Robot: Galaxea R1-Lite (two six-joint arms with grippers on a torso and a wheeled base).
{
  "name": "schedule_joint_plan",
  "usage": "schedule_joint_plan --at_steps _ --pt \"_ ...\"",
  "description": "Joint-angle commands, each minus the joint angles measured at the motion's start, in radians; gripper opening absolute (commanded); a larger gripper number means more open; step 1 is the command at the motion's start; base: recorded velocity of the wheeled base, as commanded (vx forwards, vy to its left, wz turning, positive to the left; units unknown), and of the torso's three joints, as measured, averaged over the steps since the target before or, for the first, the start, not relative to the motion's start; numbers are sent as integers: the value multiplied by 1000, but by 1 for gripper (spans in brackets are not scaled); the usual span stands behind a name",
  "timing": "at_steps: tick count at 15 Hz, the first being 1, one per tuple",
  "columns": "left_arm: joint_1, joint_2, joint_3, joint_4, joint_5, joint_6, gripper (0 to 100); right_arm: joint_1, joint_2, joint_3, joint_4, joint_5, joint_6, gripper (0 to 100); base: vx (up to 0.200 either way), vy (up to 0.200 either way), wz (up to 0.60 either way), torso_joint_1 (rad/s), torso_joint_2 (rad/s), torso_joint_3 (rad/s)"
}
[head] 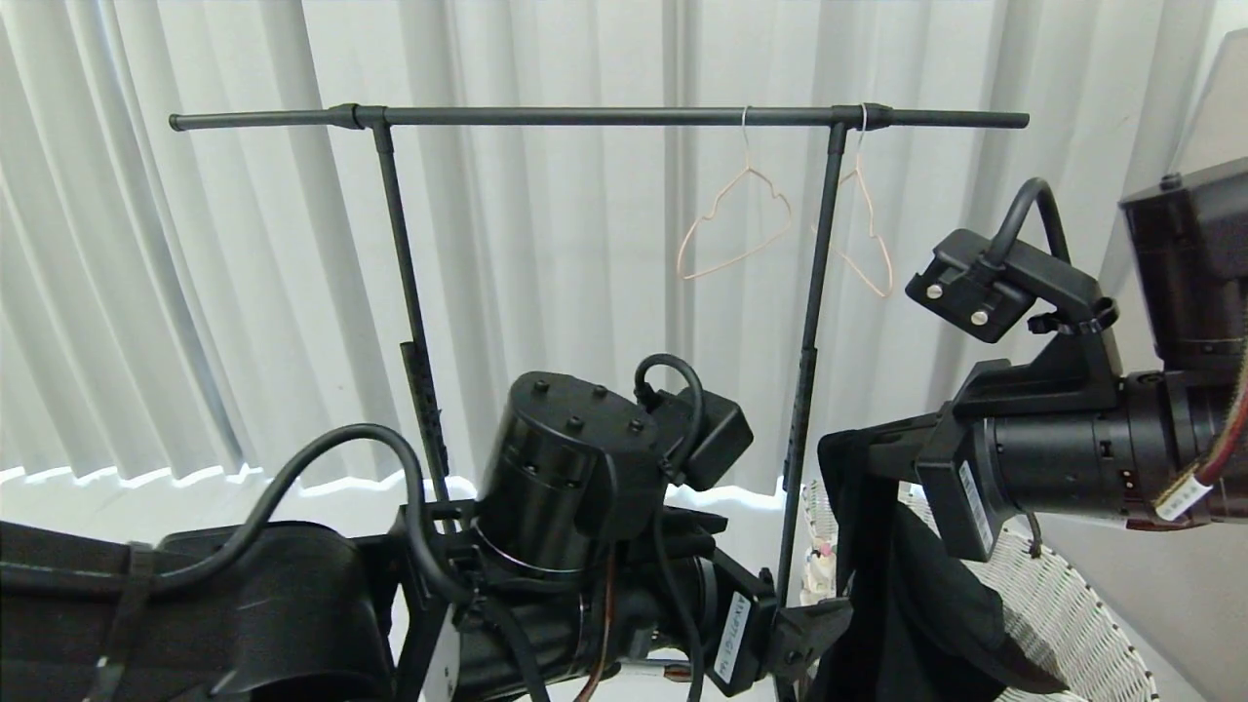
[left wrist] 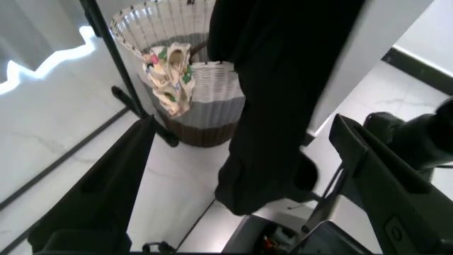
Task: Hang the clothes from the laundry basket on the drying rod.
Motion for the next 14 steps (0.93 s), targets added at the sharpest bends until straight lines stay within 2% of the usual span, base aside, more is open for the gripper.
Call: schedule_joint_plan --at_steps 1,4,8,14 --pt "-4 63 -17 0 1 -2 100 7 -6 -2 -1 1 0 0 0 0 0 0 0 0" --pt "-13 112 -32 -2 7 -8 100 13 -18 -2 1 1 -2 0 0 0 0 0 0 0" --pt "-17 207 -34 -5 85 -16 100 19 -40 0 21 -1 -2 0 0 0 0 0 0 0" --pt "-22 216 14 -8 117 -14 100 19 -69 6 26 -1 -2 0 0 0 0 0 0 0"
